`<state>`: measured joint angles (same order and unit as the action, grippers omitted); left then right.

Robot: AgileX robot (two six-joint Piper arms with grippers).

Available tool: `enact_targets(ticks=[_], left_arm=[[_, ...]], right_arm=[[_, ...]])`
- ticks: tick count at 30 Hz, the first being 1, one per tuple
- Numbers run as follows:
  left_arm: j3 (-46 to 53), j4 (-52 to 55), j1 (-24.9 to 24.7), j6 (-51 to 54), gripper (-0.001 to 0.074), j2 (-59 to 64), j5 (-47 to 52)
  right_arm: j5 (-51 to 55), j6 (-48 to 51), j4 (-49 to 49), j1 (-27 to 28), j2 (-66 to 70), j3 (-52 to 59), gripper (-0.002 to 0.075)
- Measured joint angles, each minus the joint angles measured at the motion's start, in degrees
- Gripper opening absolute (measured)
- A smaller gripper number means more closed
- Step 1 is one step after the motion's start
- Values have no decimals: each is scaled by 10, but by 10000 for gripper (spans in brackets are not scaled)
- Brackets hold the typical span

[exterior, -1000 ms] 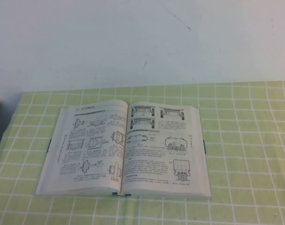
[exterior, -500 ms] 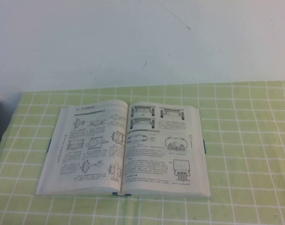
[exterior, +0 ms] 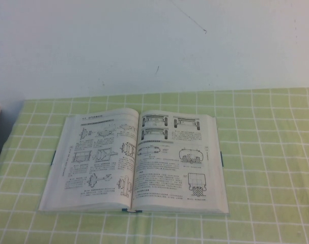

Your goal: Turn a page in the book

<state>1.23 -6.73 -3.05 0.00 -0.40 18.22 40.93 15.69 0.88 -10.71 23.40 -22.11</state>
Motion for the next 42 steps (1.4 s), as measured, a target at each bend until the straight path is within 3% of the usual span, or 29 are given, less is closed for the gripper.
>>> enact_targets(ticks=[27, 36, 42], left_arm=[[-1, 1, 0, 0, -3, 0, 0], [-1, 2, 0, 0, -3, 0, 0], [-1, 2, 0, 0, -3, 0, 0]], right_arm=[[-25, 0, 2, 10, -12, 11, -2], [-182, 0, 0, 80, -139, 132, -2], [-203, -1, -9, 87, -213, 217, -2]])
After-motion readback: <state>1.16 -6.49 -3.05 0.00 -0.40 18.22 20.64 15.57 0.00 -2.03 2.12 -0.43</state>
